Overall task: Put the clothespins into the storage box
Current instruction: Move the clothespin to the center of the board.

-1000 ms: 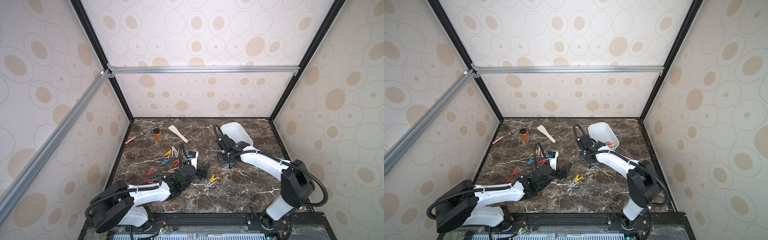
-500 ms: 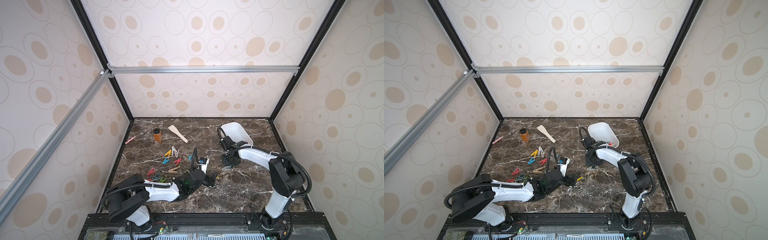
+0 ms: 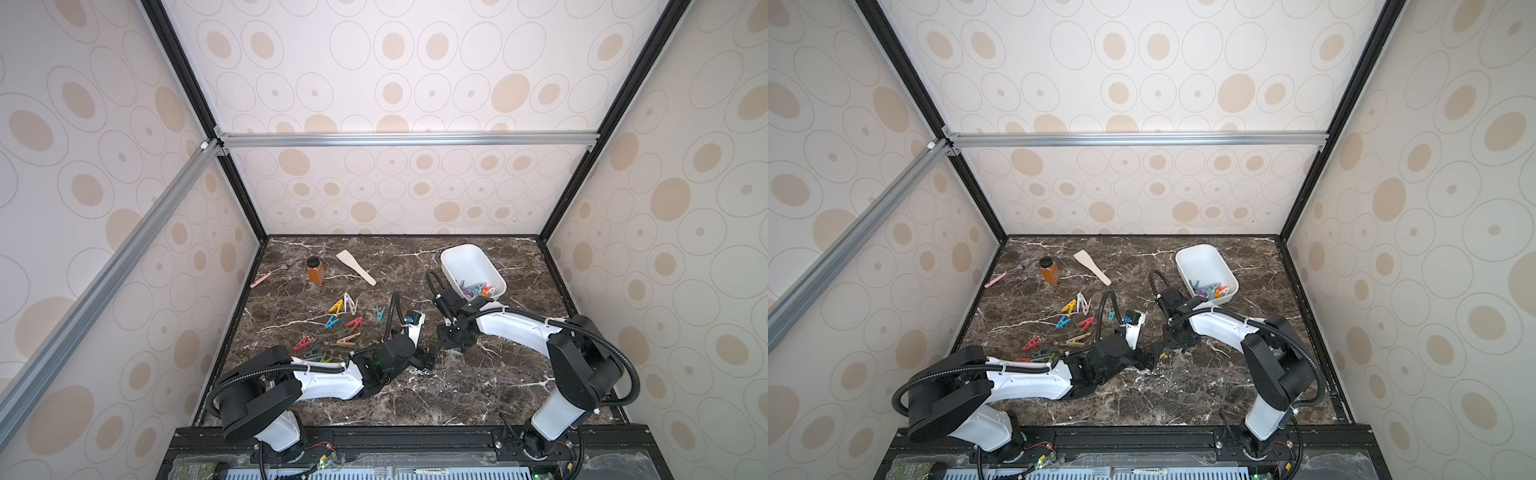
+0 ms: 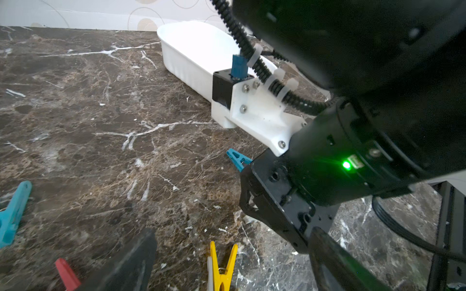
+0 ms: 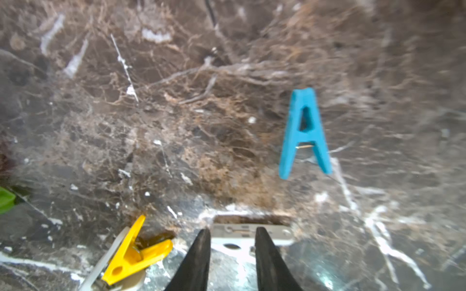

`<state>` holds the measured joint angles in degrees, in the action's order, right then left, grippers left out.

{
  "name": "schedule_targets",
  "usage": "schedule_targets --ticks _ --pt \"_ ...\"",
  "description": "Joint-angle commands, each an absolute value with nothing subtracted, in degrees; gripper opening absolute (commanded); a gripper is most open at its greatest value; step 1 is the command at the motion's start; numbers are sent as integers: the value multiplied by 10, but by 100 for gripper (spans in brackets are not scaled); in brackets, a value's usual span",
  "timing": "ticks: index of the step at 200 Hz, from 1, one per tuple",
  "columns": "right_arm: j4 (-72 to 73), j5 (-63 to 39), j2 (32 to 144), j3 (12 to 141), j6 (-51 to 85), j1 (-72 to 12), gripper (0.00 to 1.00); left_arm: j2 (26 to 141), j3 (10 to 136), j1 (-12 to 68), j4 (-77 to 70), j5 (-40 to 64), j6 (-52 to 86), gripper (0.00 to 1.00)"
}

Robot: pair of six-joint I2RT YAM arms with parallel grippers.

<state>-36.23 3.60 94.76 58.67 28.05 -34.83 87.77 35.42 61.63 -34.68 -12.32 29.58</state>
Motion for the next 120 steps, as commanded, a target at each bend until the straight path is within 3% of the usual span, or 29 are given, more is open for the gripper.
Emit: schedule_targets --ticks 1,49,120 --pt "-380 60 940 579 285 -326 33 889 373 620 -349 -102 295 93" --pt "-342 67 997 600 291 -323 32 928 383 646 -368 -93 302 93" --pt "-338 116 1028 610 296 -318 9 922 401 636 -290 -133 312 93"
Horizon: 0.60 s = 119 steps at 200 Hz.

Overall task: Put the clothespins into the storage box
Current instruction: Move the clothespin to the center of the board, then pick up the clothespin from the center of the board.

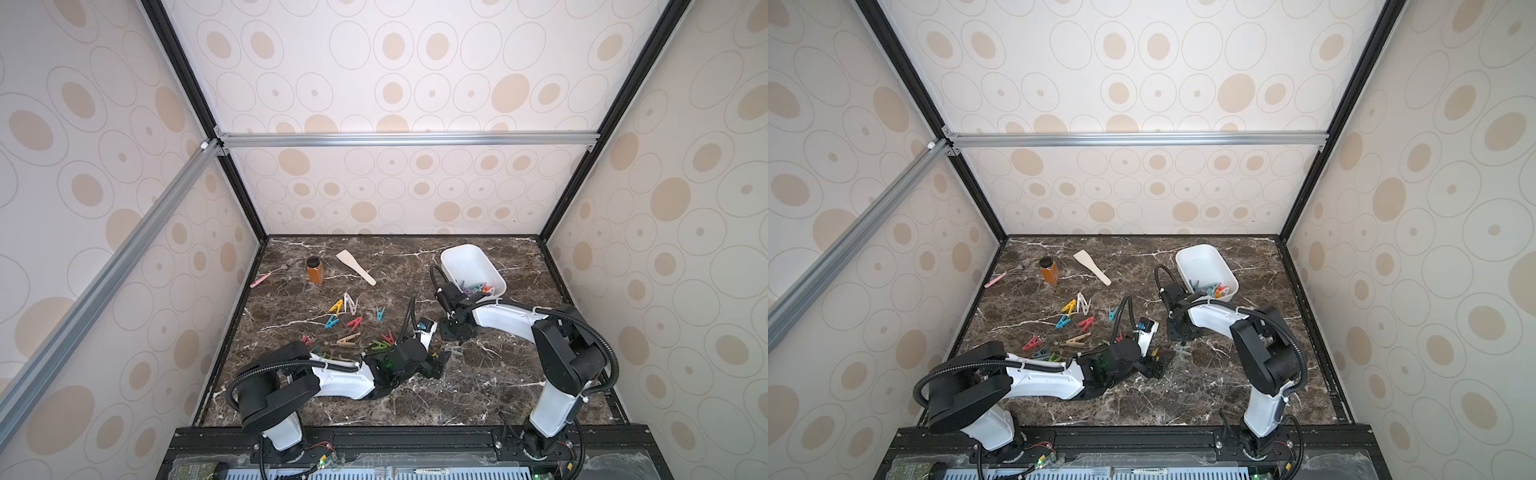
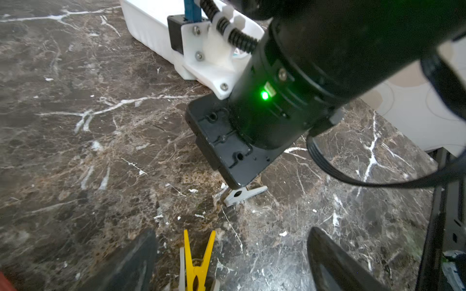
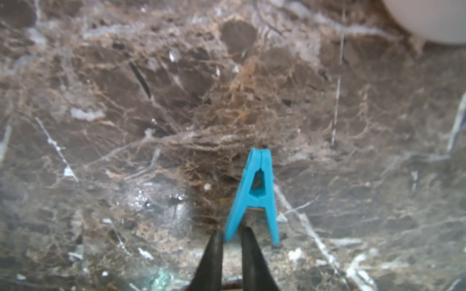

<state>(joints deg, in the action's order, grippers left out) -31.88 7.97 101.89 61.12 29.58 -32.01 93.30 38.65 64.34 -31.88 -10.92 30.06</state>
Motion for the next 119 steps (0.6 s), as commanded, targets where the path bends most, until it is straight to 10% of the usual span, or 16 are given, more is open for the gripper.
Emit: schedule_targets --ticks 1,119 --pt "-339 116 1027 610 296 -319 9 922 400 636 -290 -133 313 93" --pt "-376 50 917 630 275 -336 3 845 344 588 -301 -158 328 92"
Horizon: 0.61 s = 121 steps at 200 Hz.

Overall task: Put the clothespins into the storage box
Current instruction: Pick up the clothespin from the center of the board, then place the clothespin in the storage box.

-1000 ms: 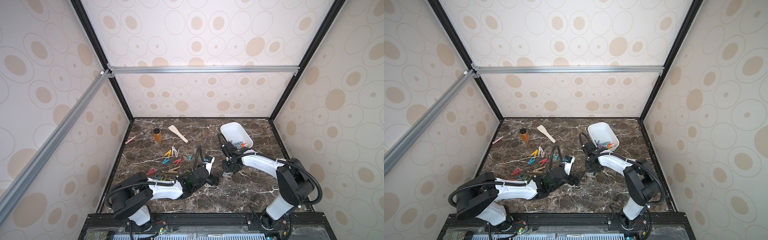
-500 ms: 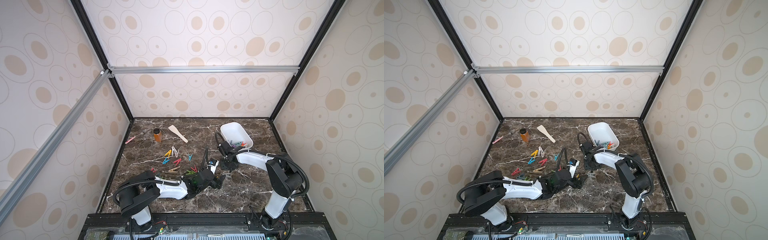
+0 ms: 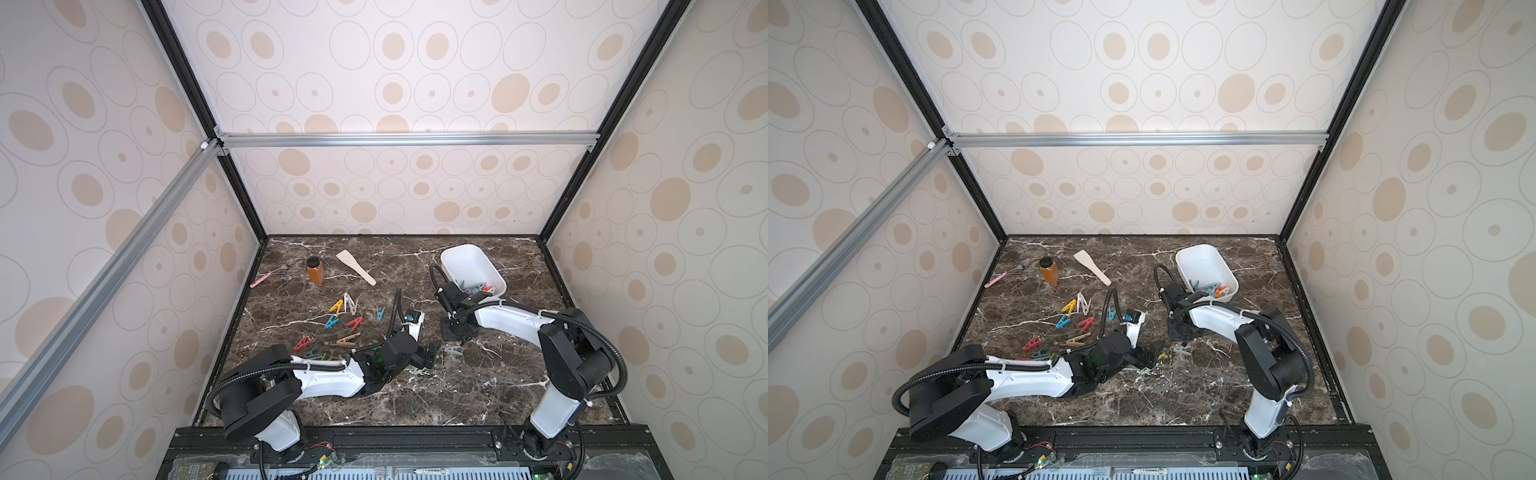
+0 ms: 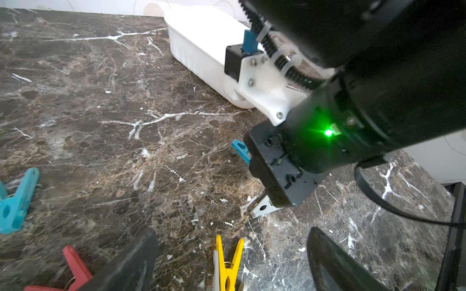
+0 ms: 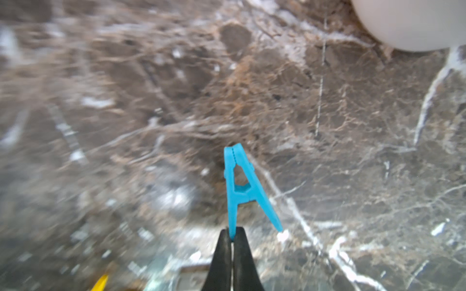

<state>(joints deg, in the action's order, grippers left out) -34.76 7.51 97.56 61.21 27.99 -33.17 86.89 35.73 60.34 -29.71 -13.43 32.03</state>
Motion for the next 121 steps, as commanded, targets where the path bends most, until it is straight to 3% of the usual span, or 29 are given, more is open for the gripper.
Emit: schedule_targets --ticks 1,38,65,121 --pt "-376 49 917 631 275 -336 3 844 344 587 -302 -158 328 92" --pt "-389 52 865 657 274 -321 3 838 343 583 -342 -141 316 92" --pt "-356 46 853 663 284 -265 2 877 367 591 -370 -100 323 91" --pt "-286 25 929 695 292 -142 1 935 389 618 -387 -83 344 90"
